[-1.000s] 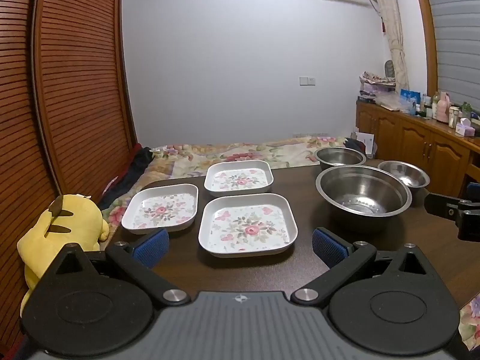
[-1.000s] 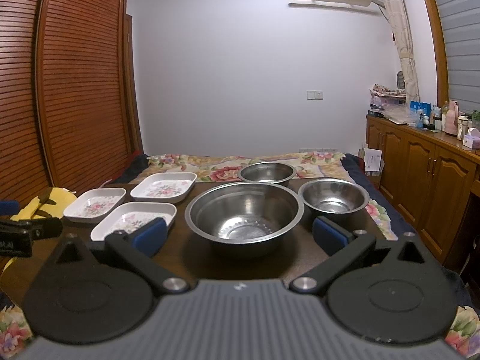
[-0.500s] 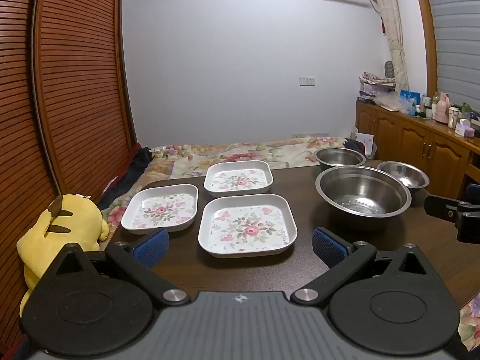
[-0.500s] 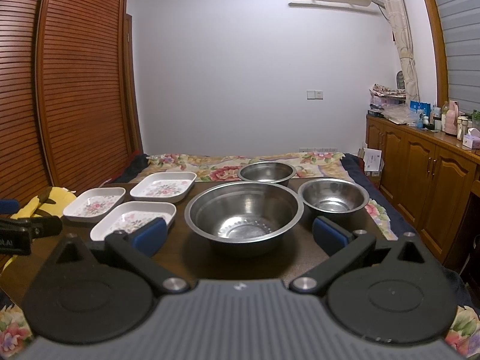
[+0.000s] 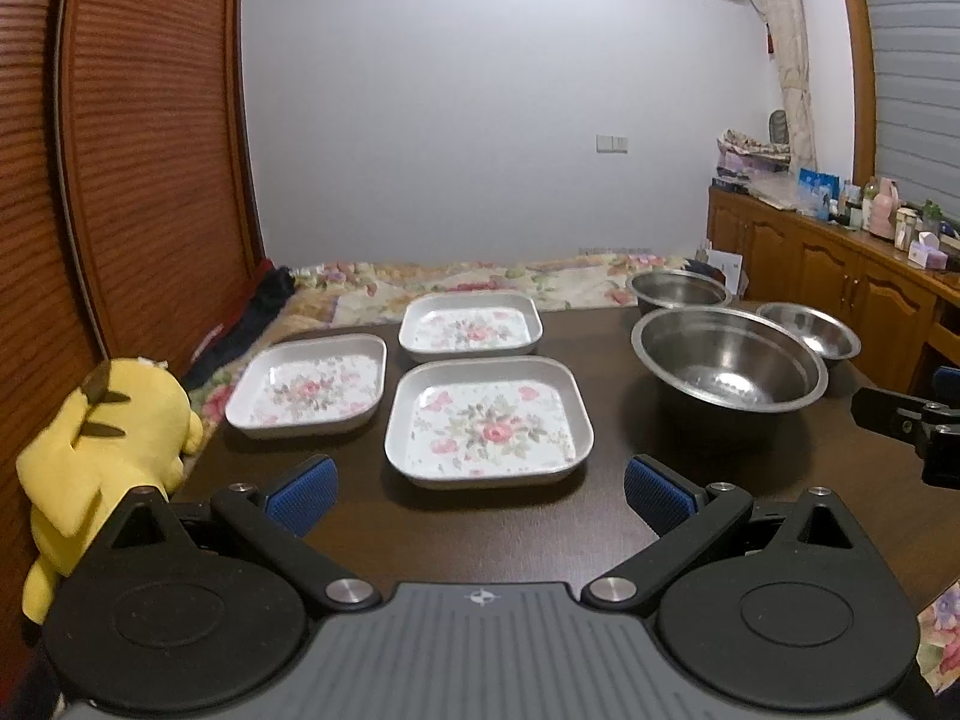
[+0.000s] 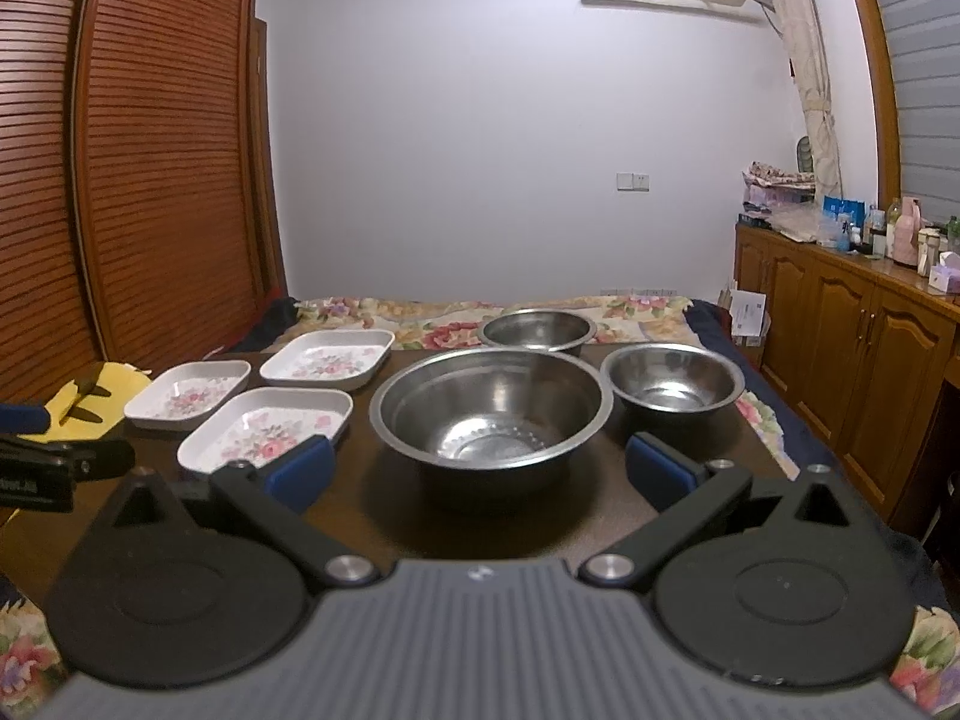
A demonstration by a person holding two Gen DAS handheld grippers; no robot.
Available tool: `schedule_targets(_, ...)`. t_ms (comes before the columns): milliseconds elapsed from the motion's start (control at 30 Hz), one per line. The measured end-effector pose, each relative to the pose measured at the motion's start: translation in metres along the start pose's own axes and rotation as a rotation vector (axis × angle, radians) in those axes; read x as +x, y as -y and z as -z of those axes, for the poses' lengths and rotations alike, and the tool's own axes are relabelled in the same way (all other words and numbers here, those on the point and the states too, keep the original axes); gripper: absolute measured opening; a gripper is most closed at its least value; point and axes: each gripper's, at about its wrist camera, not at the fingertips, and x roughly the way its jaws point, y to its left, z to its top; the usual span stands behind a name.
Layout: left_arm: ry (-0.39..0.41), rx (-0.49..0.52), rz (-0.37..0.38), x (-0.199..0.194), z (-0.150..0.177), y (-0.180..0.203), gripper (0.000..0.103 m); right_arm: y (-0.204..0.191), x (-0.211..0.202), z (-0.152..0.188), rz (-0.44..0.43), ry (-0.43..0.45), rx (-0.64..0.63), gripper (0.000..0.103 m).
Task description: Organize plates and bowls
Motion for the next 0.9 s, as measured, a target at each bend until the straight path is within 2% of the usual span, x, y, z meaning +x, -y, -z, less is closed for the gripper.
schedule_targets(600, -0.15, -0.029, 0.069, 0.042, 0.023, -0.006, 0.103, -0.005, 0.021, 0.014, -0.031, -0.055, -0.01, 0.103)
schedule_targets(900, -0.128, 0.003, 0.06, 0.045, 0.024, -0.012, 0.103, -0.018, 0.035, 0.009, -0.081, -0.064, -0.041, 0.103)
